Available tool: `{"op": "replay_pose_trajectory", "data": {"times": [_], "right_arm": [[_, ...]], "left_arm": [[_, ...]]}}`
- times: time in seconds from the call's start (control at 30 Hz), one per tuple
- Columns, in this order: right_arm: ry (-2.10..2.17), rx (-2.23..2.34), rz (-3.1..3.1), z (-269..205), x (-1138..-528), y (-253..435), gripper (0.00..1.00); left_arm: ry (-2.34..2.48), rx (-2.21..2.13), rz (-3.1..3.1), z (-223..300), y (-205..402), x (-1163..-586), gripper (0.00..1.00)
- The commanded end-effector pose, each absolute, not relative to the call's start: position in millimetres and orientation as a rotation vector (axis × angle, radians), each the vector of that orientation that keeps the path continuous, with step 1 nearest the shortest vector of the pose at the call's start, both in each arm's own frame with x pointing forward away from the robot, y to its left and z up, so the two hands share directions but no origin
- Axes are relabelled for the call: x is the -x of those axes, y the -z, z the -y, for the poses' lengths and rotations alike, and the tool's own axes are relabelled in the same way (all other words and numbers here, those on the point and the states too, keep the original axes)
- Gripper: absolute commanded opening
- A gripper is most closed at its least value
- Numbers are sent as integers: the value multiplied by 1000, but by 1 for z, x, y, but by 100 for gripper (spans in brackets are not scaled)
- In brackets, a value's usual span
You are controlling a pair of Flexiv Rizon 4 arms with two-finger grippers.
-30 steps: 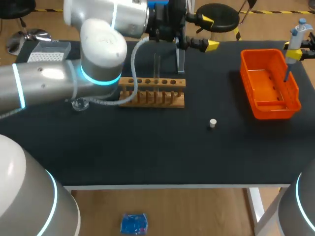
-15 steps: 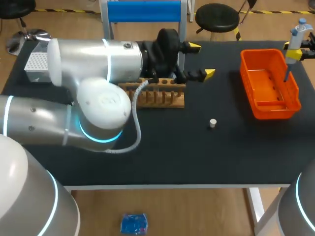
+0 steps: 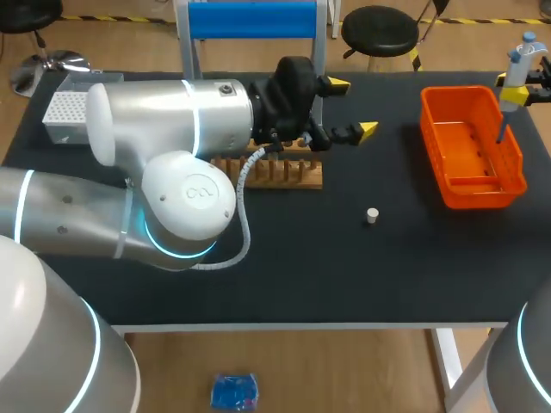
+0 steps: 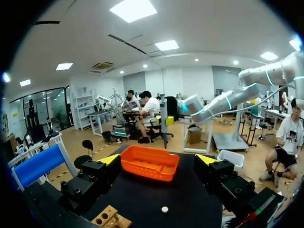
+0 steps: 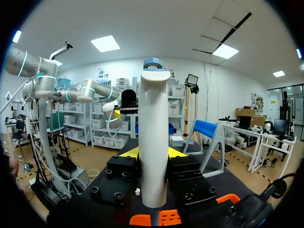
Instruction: Invert the test tube, pick up the pipette, mount the tip to pipette, aspirate from beaker and dispense into the tube, eject the tip, return the pipette, and cap with the stopper.
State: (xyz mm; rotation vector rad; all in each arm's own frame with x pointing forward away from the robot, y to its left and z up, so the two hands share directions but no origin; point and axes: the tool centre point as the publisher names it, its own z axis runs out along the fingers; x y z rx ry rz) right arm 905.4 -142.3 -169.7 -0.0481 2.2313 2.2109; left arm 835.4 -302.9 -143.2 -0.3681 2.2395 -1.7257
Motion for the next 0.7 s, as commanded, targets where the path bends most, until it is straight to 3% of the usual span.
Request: {"op": "replay_pose_trajectory", "data": {"times": [0.03, 0.7], "right_arm": [[-2207, 48, -2236, 142, -905, 169, 0], [-2207, 48, -2236, 142, -905, 169, 0]], "left_arm": [[1772, 323, -2219, 281, 159, -852, 100], [1970, 99, -2150, 231, 168, -850, 100]]}}
